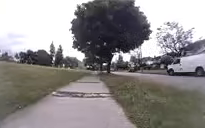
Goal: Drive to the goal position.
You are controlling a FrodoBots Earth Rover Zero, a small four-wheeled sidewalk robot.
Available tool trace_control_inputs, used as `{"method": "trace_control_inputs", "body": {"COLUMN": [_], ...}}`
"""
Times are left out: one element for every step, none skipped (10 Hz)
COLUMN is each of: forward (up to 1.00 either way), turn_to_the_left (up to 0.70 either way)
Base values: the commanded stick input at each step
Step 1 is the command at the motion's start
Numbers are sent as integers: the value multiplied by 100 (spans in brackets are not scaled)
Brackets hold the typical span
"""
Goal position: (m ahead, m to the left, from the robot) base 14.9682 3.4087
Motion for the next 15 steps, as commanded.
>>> {"method": "trace_control_inputs", "body": {"forward": [70,70,70,70,70,70,70,70,70,70,70,70,70,70,70], "turn_to_the_left": [26,11,0,0,0,0,0,3,35,35,35,22,8,0,0]}}
